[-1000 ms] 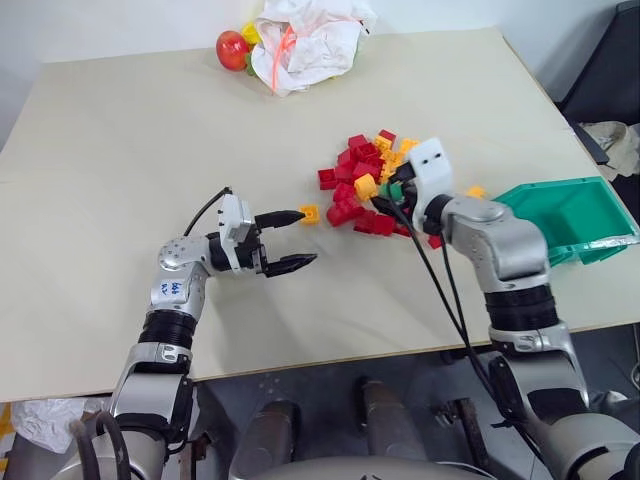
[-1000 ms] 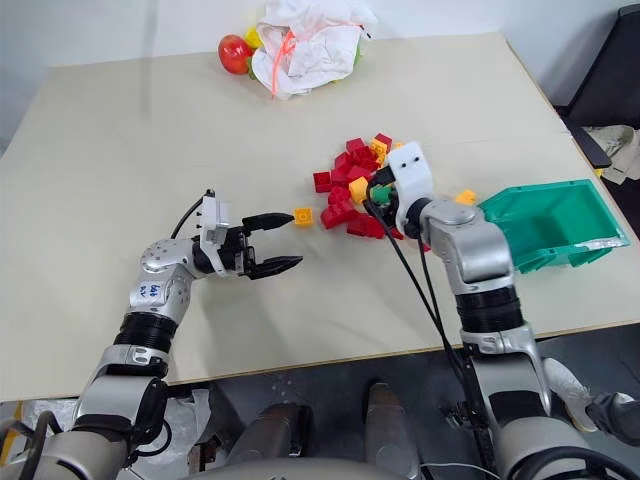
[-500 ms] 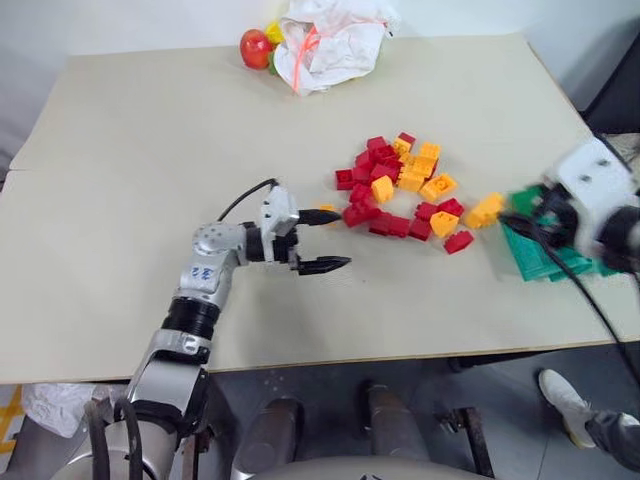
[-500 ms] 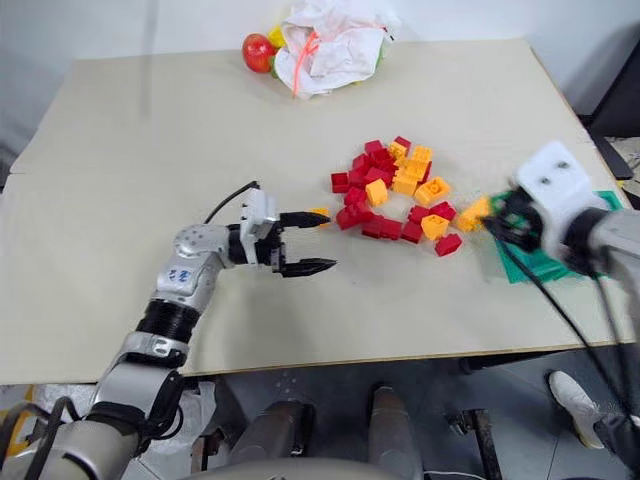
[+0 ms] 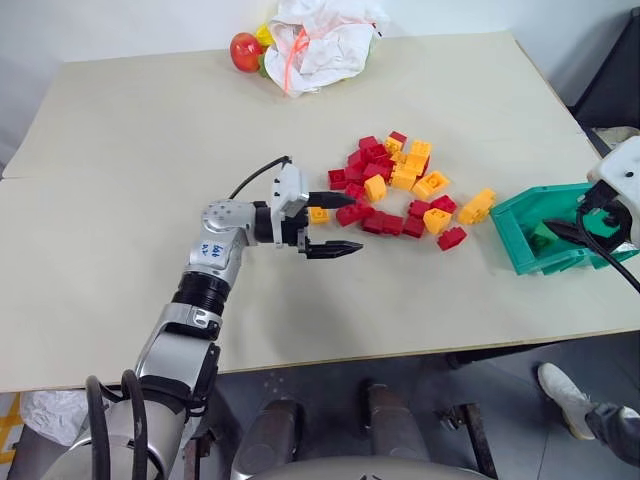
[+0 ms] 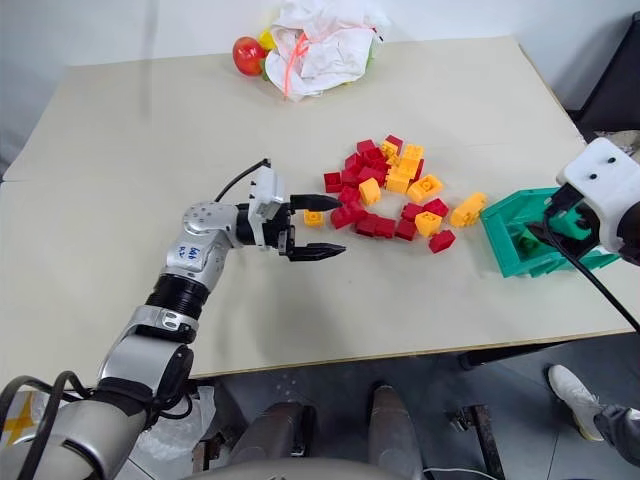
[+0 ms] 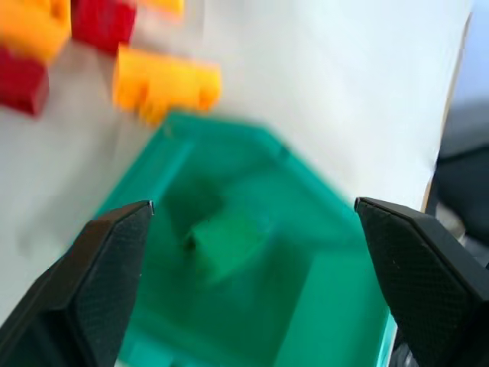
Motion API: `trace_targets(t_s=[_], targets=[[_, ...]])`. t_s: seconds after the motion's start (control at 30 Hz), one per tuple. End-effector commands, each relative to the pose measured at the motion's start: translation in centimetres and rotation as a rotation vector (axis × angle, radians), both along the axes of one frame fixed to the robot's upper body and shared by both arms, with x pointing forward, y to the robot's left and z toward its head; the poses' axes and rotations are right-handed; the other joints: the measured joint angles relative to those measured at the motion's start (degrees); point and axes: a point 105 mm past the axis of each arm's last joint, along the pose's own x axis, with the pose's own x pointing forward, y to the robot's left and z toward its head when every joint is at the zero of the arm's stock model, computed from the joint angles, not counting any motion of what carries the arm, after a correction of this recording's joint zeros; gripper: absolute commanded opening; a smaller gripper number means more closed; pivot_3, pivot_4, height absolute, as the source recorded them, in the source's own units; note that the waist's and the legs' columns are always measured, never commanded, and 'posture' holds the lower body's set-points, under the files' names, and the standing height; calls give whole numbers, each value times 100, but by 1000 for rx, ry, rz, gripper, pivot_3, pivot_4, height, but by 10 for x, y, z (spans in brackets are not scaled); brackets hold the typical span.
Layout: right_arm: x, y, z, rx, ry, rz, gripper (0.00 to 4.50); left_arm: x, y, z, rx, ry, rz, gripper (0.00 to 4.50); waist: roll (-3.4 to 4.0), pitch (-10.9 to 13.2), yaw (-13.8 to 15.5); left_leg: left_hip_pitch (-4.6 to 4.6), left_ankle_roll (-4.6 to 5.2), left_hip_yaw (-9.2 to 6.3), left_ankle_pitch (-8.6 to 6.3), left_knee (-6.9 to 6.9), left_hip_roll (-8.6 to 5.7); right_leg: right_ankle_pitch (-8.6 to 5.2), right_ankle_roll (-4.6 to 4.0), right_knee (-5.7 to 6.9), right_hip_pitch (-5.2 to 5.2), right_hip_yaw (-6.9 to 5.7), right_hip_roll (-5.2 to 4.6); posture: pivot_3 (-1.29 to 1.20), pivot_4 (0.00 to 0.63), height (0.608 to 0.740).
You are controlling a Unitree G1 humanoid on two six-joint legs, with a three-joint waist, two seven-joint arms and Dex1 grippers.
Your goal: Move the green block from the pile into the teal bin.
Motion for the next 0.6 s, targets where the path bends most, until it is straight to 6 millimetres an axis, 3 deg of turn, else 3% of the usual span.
trace_targets(t_s=[0.03,0.17,0.3,0.43,0.6], targets=[[-4,22,14,82,-72,82,4458,1,19,1,-1,-24,72,4500,0,0,4,0,1,-2,-1,0,0,0,0,-1,0,0,0,0,150,740],[-20,61,-5,243,-4,267,4458,-5,41,-8,15,21,110,4500,0,0,8,-10,4,-31,-4,0,-1,2,3,-4,-6,-4,-2,0,150,740],[-55,103,-28,424,33,601,4458,-17,78,-14,-4,83,133,4500,-5,0,14,-12,3,-46,-5,3,1,3,4,-6,1,-16,0,0,150,740],[-55,87,-63,480,41,599,4458,-17,114,-23,33,82,264,4500,-5,0,10,-3,8,-38,-6,4,-8,5,8,-5,7,-9,-6,0,150,740],[-50,81,-75,511,9,581,4458,-20,126,-21,34,91,295,4500,-5,0,11,25,12,-36,-4,6,-8,9,9,-2,33,-7,-8,0,150,740]])
